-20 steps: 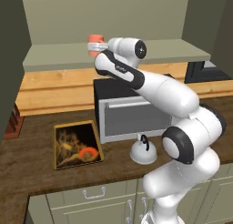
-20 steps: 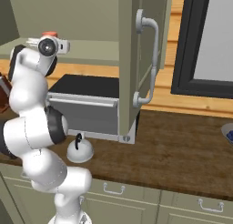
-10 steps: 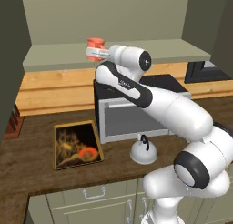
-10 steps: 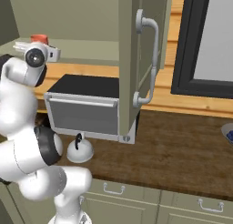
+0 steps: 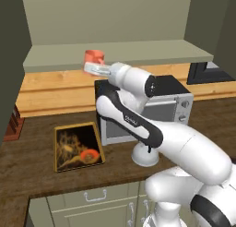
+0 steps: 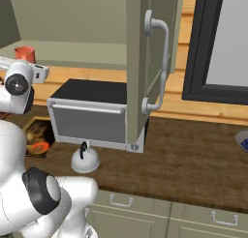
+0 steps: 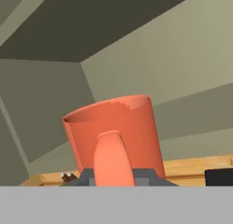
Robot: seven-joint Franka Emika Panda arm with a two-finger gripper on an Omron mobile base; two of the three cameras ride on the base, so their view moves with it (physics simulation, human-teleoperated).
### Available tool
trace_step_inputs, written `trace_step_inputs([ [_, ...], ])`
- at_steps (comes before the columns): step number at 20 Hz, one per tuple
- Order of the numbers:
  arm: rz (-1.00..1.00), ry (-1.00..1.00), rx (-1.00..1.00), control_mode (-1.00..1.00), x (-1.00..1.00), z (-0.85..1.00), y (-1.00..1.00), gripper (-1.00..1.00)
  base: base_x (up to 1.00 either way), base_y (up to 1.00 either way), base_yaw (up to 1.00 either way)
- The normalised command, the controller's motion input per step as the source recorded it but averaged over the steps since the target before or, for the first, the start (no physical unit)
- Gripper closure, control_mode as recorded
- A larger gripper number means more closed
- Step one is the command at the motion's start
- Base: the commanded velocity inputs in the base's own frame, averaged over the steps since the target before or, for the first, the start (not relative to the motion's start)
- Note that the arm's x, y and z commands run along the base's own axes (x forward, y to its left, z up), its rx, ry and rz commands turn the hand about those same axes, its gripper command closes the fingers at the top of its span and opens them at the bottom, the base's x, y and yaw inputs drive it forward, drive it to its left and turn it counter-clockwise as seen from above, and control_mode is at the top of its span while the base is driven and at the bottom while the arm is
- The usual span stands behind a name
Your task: Pick the kettle from the counter and place it on the tray. Then pick the mug from the cabinet and place it on the tray. Then close the cabinet doors.
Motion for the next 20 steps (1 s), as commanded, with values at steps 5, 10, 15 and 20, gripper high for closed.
trace_step_inputs([
  [5, -0.02, 0.0, 0.01, -1.0, -0.84, -0.33, 0.52, 1.0, 0.0, 0.0, 0.0],
  [10, -0.22, 0.02, 0.0, -1.0, -0.63, -0.32, 0.65, 1.0, 0.0, 0.0, 0.0],
  [15, -0.45, 0.03, 0.01, -1.0, -0.41, -0.36, 0.63, 1.0, 0.0, 0.0, 0.0],
  [20, -0.51, 0.07, 0.03, -1.0, -0.27, -0.45, 0.61, 1.0, 0.0, 0.0, 0.0],
])
